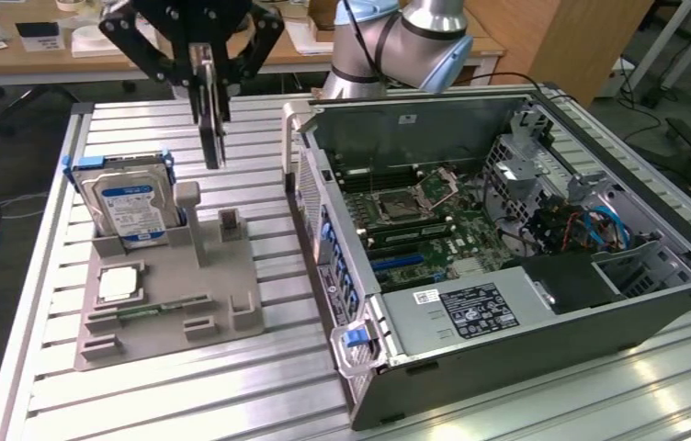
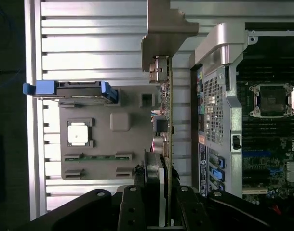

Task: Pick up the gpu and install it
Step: 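Pick up the gpu and move the gpu toward the slot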

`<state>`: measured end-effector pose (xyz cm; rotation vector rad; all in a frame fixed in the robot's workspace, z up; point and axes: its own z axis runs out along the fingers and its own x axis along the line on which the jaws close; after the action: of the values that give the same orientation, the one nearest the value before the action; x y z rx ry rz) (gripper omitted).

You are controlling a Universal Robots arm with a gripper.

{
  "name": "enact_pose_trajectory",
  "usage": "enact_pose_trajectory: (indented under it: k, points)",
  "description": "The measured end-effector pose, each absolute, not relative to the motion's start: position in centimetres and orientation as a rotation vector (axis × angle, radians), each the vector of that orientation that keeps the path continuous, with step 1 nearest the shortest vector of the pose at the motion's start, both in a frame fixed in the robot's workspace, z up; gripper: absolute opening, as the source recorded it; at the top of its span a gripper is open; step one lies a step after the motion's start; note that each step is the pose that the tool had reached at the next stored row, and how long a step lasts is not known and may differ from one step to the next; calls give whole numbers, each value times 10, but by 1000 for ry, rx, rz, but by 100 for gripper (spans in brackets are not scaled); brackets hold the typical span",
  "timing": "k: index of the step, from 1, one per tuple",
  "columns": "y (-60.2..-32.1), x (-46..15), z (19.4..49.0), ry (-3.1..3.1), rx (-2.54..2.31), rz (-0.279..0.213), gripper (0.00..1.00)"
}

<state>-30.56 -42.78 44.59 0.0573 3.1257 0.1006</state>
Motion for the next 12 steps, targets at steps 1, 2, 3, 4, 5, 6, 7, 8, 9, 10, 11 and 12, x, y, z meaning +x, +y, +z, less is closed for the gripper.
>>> enact_pose_trajectory:
  k: [1,2,3,4,5,6,7,8,9,10,11,12]
  points:
    - [-428,-306,450,3126,57,100,28]
    - [-428,-306,452,3126,57,101,28]
    - [-428,-306,452,3126,57,101,28]
    - [-428,-306,452,3126,57,101,28]
    - [-428,-306,452,3126,57,101,28]
    - [-428,-306,452,3126,57,101,28]
    - [-428,-306,452,3126,57,101,28]
    - [-428,-306,452,3126,57,100,28]
    - [-428,-306,452,3126,57,100,28]
    - [-428,-305,453,3126,57,100,28]
    - [-428,-305,453,3126,57,100,28]
    - [-428,-304,453,3126,57,100,28]
